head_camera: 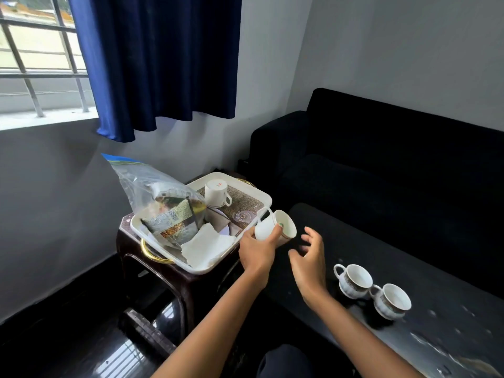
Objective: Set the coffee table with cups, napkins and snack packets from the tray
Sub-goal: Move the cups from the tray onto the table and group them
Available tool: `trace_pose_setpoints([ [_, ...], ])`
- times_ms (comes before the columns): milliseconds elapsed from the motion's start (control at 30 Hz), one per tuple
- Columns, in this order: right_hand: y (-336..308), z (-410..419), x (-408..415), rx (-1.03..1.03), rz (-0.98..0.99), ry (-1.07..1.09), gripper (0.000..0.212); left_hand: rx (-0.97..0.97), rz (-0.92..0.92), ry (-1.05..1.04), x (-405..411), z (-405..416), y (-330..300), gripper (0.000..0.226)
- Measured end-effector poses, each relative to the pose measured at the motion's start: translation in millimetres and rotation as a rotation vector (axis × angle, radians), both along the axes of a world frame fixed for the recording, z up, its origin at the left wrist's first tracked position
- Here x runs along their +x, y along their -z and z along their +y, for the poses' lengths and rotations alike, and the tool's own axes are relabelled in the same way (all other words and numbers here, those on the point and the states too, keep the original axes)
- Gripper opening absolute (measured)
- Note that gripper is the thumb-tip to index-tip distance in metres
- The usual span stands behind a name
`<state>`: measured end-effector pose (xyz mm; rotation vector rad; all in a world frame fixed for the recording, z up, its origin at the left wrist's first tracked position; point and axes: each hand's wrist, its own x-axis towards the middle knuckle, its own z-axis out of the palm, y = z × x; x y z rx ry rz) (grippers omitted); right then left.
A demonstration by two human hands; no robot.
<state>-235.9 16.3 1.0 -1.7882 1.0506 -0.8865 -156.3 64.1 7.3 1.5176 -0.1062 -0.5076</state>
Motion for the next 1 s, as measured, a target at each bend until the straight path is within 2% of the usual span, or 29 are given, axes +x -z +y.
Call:
trace_pose_setpoints([
  [133, 9.9, 10.3, -6.3, 0.052, -0.061, -0.011, 0.067, -0.062, 0.212, 0.109, -17.5, -6.2, 9.1, 0.037],
  [267, 14.4, 10.0, -13.9, 0.116, -0.092, 0.107, 0.072, -0.045, 0.257, 0.202, -32.6, -11.1, 16.1, 0.047],
  [333, 16.8, 6.2, -19.2, 0.186, -0.13, 0.158, 0.069, -0.024, 0.236, 0.245, -40.7, -13.3, 19.9, 0.051],
  [433, 21.3, -0.8, -31.3, 0.246, -0.204, 0.235, 0.054, 0.025, 0.187, 0.341, -54.2, -15.9, 25.2, 0.051],
  [700, 49.6, -17.6, -78.6, 0.306, -0.222, 0.345, 0.056, 0.177, 0.029, 0.789, -83.7, -17.6, 48.3, 0.024],
  [833, 63.9, -24.6, -101.5, 0.307, -0.188, 0.378, 0.052, 0.226, -0.067, 0.965, -99.6, -17.6, 54.1, 0.044],
  [867, 67.8, -25.2, -106.7, 0.308, -0.166, 0.385, 0.054, 0.249, -0.094, 0.989, -103.7, -18.8, 56.9, 0.042],
  [967, 78.0, -26.1, -118.4, 0.3, -0.104, 0.392, 0.06, 0.316, -0.119, 1.032, -113.6, -23.3, 67.3, 0.016],
  [1000, 81.2, -27.6, -121.1, 0.291, -0.092, 0.389, 0.061, 0.322, -0.125, 1.053, -116.9, -24.6, 71.1, 0.019],
])
